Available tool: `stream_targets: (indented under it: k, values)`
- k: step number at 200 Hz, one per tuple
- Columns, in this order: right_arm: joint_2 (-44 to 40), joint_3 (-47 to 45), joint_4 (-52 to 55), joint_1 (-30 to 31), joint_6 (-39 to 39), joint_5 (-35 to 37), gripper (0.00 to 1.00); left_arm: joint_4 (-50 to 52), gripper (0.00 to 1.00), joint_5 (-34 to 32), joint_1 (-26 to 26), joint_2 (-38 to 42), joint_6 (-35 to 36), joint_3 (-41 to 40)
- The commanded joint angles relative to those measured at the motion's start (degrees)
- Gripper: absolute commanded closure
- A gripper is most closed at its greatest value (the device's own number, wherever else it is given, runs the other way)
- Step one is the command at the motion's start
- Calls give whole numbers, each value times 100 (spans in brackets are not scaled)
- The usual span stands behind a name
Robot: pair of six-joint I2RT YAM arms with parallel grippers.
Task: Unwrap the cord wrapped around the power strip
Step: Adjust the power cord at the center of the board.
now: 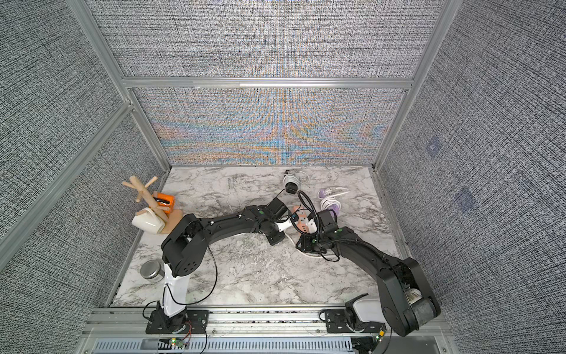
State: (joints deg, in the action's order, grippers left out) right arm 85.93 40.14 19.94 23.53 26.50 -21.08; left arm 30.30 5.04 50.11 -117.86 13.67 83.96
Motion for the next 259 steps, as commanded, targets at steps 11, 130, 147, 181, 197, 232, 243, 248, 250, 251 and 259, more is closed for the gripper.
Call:
stream_targets:
  k: [11, 130, 147, 181, 197, 232, 243, 248, 250, 251, 259]
  values:
    - [-97, -15, -96, 7, -80, 187, 57, 70, 86, -115, -1, 93, -2, 0]
    - [313, -91, -1710, 365, -454, -527, 29, 135, 100, 907, -62, 1649, -13, -949]
    - [541, -80, -2052, 418, -382, -643, 29, 95, 100, 968, -78, 1768, -40, -1033]
    - [985, -2, -2436, 629, -302, -746, 29, 45, 100, 1134, -124, 1985, -40, -1158]
    - [1194, 67, -2541, 729, -336, -757, 28, -6, 100, 1235, -158, 2090, -49, -1219]
    - [1439, 121, -2419, 743, -413, -515, 44, 177, 100, 1011, -190, 2203, -76, -1287]
    - [1465, 110, -2359, 716, -434, -444, 55, 201, 100, 824, -203, 2266, -155, -1362]
    - [1466, 124, -2307, 699, -452, -410, 61, 247, 100, 687, -210, 2291, -225, -1374]
    - [1467, 112, -2290, 697, -459, -391, 63, 279, 100, 638, -211, 2300, -262, -1374]
    - [1464, 106, -2278, 693, -460, -381, 64, 298, 100, 607, -212, 2302, -278, -1374]
    - [1431, 88, -2222, 680, -484, -306, 71, 402, 100, 461, -218, 2348, -352, -1409]
